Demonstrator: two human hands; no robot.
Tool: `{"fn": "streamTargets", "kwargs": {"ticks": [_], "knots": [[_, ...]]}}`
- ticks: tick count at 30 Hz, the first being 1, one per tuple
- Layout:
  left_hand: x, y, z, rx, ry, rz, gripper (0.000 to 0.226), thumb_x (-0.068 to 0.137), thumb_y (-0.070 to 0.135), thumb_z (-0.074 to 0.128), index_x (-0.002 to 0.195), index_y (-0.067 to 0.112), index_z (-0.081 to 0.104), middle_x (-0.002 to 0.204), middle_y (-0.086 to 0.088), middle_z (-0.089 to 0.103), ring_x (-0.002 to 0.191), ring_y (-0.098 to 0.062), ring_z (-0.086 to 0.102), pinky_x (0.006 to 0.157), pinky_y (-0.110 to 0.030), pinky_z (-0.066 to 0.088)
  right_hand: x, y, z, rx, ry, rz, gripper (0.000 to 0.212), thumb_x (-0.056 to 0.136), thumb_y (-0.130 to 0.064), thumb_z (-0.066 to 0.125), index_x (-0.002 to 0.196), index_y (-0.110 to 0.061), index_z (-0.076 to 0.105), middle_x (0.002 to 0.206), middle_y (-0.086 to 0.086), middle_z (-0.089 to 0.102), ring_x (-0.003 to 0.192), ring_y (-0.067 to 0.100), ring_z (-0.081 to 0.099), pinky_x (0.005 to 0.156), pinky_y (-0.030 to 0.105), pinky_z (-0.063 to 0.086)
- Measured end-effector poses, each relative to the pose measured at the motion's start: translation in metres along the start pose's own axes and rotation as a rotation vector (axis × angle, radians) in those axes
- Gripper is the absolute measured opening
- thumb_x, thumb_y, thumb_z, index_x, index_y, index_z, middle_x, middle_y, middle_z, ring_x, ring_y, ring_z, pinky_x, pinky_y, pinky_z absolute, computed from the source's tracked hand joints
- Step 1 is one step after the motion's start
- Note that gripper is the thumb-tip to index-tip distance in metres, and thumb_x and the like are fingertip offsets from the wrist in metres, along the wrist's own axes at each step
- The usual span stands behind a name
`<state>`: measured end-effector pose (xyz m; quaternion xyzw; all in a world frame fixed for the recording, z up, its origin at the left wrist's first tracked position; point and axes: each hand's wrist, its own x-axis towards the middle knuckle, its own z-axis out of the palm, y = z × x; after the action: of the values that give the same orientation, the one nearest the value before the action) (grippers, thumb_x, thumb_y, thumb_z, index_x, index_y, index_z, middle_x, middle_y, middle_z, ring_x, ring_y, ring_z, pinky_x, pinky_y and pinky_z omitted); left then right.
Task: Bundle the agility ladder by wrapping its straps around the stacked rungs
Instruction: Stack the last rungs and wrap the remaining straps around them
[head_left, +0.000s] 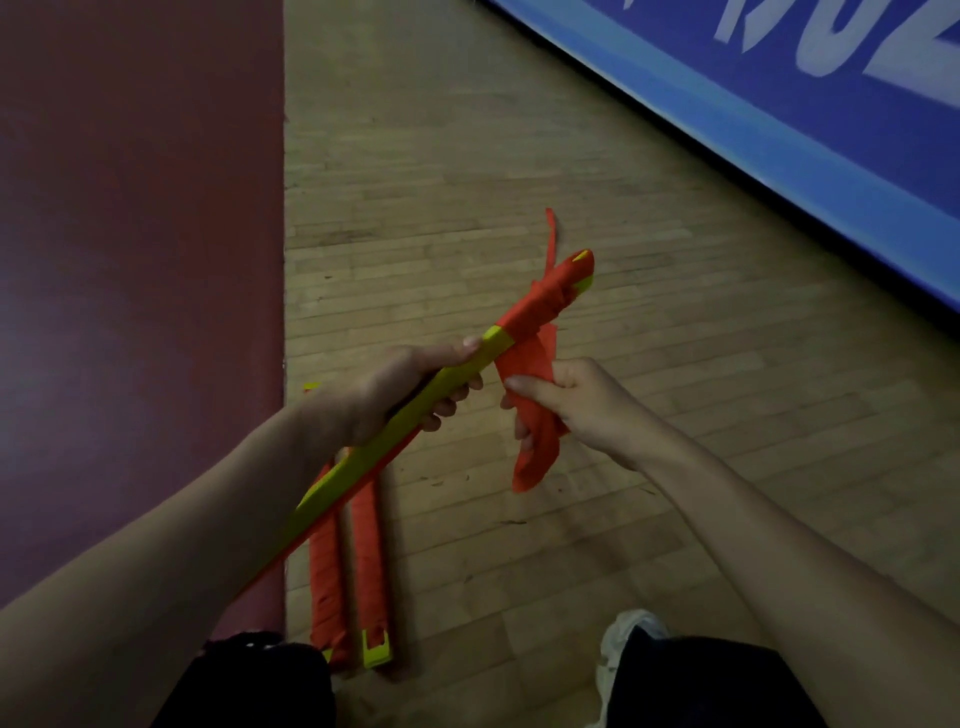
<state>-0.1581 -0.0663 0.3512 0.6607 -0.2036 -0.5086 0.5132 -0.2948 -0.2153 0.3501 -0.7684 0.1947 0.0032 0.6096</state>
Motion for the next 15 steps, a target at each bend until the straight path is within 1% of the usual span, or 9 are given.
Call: {"fn": "streamTargets", "kwargs": {"ticks": [1,3,5,7,9,11,12,15], "knots": [[0.000,0.001,0.003,0.022,0.048,0.011,0.047,0.078,0.052,0.058,0.089,0.007,0.064,0.071,-0.001,0.049,0.058,-0.010,0.044,0.055,-0.024,0.034,0.001,-0.001,0.000,0.005,0.014,-0.014,0.022,0.097,-0.021,0.054,0.085,-0.006,0.064,0.058,0.003,0.067,0.052,0.014,0.065,0.054,0.024,0.054],[-0.001,0.003,0.008,0.104,0.132,0.057,0.041,0.085,0.047,0.057,0.088,0.007,0.066,0.071,-0.001,0.051,0.062,-0.012,0.045,0.058,-0.026,0.036,0.000,-0.002,0.000,-0.008,0.028,-0.033,0.022,0.097,-0.024,0.054,0.087,-0.009,0.065,0.060,0.002,0.068,0.054,0.014,0.066,0.057,0.023,0.053],[-0.002,0.005,0.012,0.183,0.193,0.103,0.038,0.092,0.042,0.055,0.092,0.006,0.067,0.073,-0.001,0.051,0.066,-0.013,0.045,0.060,-0.026,0.036,-0.002,-0.005,0.001,-0.030,0.038,-0.051,0.020,0.098,-0.026,0.054,0.088,-0.012,0.066,0.062,0.001,0.069,0.056,0.013,0.067,0.058,0.022,0.052],[-0.003,0.005,0.017,0.226,0.220,0.117,0.039,0.093,0.040,0.055,0.098,0.004,0.068,0.073,-0.001,0.051,0.066,-0.012,0.043,0.059,-0.025,0.035,-0.004,-0.008,0.002,-0.044,0.058,-0.066,0.020,0.098,-0.024,0.052,0.086,-0.015,0.065,0.061,0.001,0.069,0.055,0.012,0.066,0.056,0.021,0.052],[-0.002,0.004,0.023,0.238,0.230,0.132,0.034,0.091,0.037,0.059,0.095,0.005,0.068,0.071,0.001,0.050,0.063,-0.011,0.042,0.055,-0.022,0.033,-0.005,-0.009,0.004,-0.056,0.078,-0.079,0.021,0.099,-0.022,0.050,0.085,-0.017,0.065,0.061,0.001,0.068,0.052,0.011,0.064,0.055,0.021,0.052],[0.000,0.002,0.026,0.222,0.255,0.151,0.024,0.088,0.034,0.065,0.086,0.010,0.067,0.064,0.005,0.052,0.056,-0.006,0.043,0.047,-0.015,0.033,-0.005,-0.008,0.007,-0.036,0.095,-0.080,0.025,0.101,-0.018,0.048,0.083,-0.020,0.066,0.061,0.002,0.065,0.048,0.008,0.058,0.052,0.020,0.049],[0.001,0.002,0.026,0.223,0.268,0.165,0.021,0.086,0.032,0.067,0.084,0.011,0.067,0.062,0.007,0.053,0.055,-0.005,0.044,0.045,-0.012,0.034,-0.004,-0.009,0.009,-0.011,0.102,-0.080,0.029,0.101,-0.015,0.046,0.081,-0.021,0.065,0.060,0.003,0.063,0.045,0.007,0.054,0.050,0.019,0.046],[0.003,0.003,0.026,0.242,0.287,0.221,0.012,0.085,0.030,0.069,0.082,0.018,0.069,0.068,0.010,0.060,0.065,-0.003,0.050,0.051,-0.009,0.037,-0.004,-0.014,0.008,0.058,0.094,-0.088,0.037,0.099,-0.006,0.040,0.070,-0.014,0.062,0.058,0.008,0.058,0.041,0.009,0.044,0.050,0.024,0.039]]}}
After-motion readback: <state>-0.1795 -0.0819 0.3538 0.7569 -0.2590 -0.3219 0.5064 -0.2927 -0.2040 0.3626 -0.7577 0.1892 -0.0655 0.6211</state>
